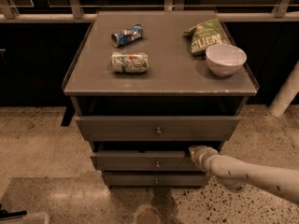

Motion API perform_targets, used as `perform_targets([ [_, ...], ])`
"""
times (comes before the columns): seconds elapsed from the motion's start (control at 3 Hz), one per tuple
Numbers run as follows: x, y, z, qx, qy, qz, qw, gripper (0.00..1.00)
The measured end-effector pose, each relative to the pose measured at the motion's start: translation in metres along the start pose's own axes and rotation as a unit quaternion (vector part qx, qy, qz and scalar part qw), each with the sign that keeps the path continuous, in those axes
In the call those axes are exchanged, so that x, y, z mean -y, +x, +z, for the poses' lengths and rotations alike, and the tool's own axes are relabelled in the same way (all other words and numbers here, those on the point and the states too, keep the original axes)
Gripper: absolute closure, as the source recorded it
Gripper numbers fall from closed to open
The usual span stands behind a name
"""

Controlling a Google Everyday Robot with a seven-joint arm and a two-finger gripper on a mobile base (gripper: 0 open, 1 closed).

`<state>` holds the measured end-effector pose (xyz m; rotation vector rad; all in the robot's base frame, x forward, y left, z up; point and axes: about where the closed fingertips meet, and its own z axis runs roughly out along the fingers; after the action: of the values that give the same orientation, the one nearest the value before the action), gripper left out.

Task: Open middle drawer

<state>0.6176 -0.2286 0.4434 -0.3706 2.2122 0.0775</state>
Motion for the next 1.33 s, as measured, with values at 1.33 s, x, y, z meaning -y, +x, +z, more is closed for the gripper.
perform_targets([
  [1.33, 0.027, -0.035, -0.068, 0.000, -0.047, -0.090, 0.9948, 1.00],
])
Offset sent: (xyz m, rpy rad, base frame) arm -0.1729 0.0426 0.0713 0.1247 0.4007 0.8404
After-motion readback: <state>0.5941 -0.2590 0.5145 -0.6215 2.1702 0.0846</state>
